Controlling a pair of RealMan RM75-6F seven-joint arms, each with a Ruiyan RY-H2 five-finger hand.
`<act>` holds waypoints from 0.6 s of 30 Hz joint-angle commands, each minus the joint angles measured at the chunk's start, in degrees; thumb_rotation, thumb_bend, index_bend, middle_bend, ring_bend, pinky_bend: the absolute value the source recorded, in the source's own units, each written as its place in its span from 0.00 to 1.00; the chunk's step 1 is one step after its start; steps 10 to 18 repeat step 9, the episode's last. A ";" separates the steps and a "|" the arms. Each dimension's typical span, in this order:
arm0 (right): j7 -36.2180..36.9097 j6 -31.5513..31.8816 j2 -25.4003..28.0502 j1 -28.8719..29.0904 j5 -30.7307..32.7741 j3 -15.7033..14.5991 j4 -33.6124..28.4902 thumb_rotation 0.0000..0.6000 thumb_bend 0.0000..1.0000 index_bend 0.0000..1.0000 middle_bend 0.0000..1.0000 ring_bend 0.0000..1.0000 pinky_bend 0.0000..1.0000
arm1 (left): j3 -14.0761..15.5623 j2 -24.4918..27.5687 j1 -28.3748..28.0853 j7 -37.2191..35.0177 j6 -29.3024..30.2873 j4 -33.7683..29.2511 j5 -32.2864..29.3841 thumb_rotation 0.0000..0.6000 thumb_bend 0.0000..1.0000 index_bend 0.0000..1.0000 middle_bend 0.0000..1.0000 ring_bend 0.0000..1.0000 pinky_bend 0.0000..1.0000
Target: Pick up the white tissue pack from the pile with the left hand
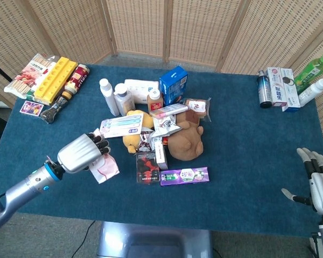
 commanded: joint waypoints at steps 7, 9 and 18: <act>-0.25 -0.13 -0.07 0.07 0.19 0.02 0.05 1.00 0.00 0.00 0.00 0.00 0.00 | -4.76 3.16 0.38 -1.33 1.31 -2.63 -4.34 1.00 0.00 0.64 0.64 0.59 0.62; -0.19 -0.10 -0.03 0.03 0.17 -0.01 0.03 1.00 0.00 0.00 0.00 0.00 0.00 | -5.18 3.01 0.38 -1.21 1.00 -2.67 -4.75 1.00 0.00 0.64 0.64 0.59 0.62; -0.19 -0.10 -0.03 0.03 0.17 -0.01 0.03 1.00 0.00 0.00 0.00 0.00 0.00 | -5.18 3.01 0.38 -1.21 1.00 -2.67 -4.75 1.00 0.00 0.64 0.64 0.59 0.62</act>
